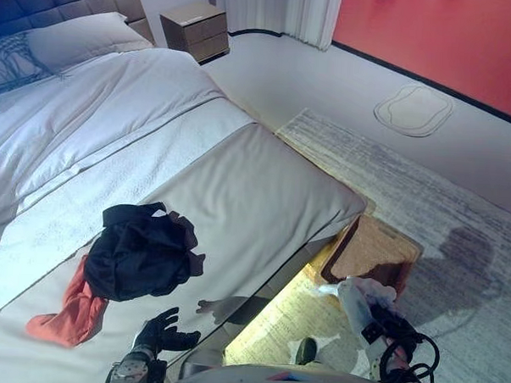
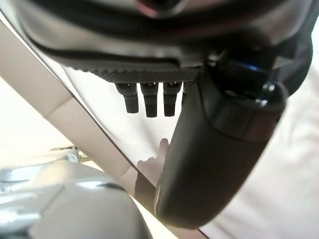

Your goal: Pick up the clothes from the bed and place them into the basket

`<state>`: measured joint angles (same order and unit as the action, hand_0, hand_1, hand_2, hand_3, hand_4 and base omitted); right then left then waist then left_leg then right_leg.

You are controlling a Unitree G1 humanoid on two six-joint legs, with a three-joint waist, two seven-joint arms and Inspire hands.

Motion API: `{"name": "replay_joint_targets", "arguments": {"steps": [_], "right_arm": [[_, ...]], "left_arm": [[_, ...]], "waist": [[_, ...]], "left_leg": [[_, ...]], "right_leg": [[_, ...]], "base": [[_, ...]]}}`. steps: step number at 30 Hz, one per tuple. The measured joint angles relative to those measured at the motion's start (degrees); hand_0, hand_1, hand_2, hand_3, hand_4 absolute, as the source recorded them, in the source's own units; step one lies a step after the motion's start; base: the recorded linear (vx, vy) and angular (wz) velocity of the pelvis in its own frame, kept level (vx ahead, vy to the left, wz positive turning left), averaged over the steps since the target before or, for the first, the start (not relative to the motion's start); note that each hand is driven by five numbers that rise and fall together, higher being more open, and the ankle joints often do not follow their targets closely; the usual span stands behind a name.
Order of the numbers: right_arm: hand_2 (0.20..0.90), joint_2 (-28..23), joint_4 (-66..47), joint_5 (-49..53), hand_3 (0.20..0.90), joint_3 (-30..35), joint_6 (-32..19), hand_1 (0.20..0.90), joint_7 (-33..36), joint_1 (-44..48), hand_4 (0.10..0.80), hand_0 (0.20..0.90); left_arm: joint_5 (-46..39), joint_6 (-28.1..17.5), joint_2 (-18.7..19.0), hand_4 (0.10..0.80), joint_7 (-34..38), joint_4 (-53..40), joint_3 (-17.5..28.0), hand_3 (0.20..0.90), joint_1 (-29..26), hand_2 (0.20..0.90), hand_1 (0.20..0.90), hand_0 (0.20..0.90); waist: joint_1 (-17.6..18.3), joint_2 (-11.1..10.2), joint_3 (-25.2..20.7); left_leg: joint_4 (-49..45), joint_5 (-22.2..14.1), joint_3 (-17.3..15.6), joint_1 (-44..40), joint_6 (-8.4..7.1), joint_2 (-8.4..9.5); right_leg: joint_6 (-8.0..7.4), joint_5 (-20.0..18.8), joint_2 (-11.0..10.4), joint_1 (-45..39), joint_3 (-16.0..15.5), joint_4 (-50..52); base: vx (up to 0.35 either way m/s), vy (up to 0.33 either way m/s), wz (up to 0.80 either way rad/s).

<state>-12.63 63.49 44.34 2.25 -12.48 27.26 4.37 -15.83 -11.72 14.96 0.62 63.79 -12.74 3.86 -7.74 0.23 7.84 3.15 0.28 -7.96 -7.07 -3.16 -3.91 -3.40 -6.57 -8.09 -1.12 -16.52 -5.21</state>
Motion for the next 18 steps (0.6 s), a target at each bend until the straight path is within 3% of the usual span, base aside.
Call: {"name": "replay_joint_targets", "arguments": {"steps": [7,12,18], "right_arm": [[0.3,-3.09,2.77,0.14,0.2,0.28,-0.11,0.3,0.02,2.74,0.1,0.3],[0.3,-7.0,2.84,0.81,0.2,1.81,-0.4,0.3,1.12,6.04,0.1,0.3],[0.3,-13.47,3.05,2.51,0.2,5.69,-1.55,0.3,3.11,11.8,0.1,0.3]], "left_arm": [[-0.03,-1.04,0.0,0.8,-1.03,-0.68,-3.2,0.9,-1.67,0.9,0.9,0.9],[0.01,-1.35,-0.01,0.8,-1.17,-1.61,-5.27,0.9,-2.89,0.9,0.9,0.9],[-0.57,-2.69,-1.14,0.8,-1.14,-2.4,-7.28,0.9,-3.46,0.9,0.9,0.9]], "waist": [[-0.85,1.9,0.45],[-1.59,6.26,3.01],[-1.23,11.27,6.78]], "left_leg": [[-1.9,0.26,2.87,4.53,0.22,0.16],[-2.15,0.99,4.7,7.71,-0.27,0.32],[-2.22,2.22,4.83,10.86,0.03,1.13]], "right_leg": [[0.35,-0.68,-0.35,1.89,-2.76,-0.04],[0.34,-0.7,-0.49,3.93,-4.5,-0.02],[-0.03,-1.73,-1.41,7.21,-4.3,-0.01]], "base": [[-0.122,-0.056,0.2],[-0.117,0.014,0.17],[-0.114,0.082,0.01]]}}
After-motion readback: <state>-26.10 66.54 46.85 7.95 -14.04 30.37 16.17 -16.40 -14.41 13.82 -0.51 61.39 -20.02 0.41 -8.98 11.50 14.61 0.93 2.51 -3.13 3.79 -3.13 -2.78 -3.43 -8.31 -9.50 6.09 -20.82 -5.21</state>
